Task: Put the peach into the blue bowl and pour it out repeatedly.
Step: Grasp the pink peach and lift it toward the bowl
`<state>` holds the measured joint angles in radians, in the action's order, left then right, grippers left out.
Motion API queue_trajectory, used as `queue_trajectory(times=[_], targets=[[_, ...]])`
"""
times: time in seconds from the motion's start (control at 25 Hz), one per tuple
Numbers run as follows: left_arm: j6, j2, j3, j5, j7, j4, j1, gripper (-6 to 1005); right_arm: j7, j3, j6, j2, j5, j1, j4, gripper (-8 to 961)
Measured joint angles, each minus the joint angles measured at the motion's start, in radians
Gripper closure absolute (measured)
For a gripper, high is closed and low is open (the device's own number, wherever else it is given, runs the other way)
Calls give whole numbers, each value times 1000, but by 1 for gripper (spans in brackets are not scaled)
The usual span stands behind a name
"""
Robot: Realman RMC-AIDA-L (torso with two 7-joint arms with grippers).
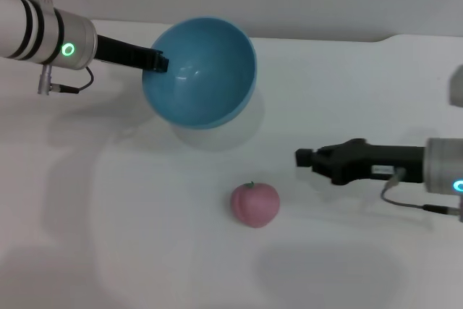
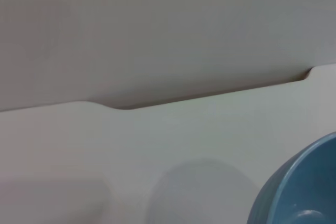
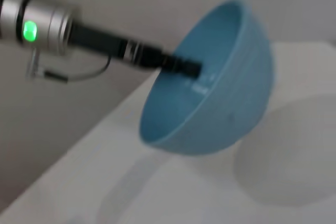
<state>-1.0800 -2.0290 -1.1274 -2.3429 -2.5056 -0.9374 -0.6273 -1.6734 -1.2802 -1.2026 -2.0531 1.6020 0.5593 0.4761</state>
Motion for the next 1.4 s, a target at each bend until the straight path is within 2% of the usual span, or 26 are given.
queue_trajectory(times=[0.16, 0.48, 0.68, 0.88, 1.12, 1.32, 1.4], targets=[[-1, -8, 0, -14, 0, 0, -5, 1000, 5, 22, -14, -8, 18, -21, 16, 954], [-11, -14, -3, -22, 1, 0, -12, 1000, -38, -139, 44, -24, 92, 88, -25, 833], [-13, -14, -3, -22, 2, -1, -10, 1000, -73, -212, 91, -29, 88, 120, -25, 607], [-15, -14, -3, -23, 7, -1, -10, 1000, -85, -256, 127, -32, 86, 141, -20, 515], [-14, -15, -3, -23, 17, -1, -15, 1000, -148, -398, 246, -37, 77, 164, -18, 404], [-10, -16, -3, -23, 30, -6, -16, 1000, -155, -476, 302, -38, -35, 165, -6, 273], [-9, -16, -3, -22, 30, -8, -16, 999, -156, -480, 315, -38, -48, 165, -6, 290]])
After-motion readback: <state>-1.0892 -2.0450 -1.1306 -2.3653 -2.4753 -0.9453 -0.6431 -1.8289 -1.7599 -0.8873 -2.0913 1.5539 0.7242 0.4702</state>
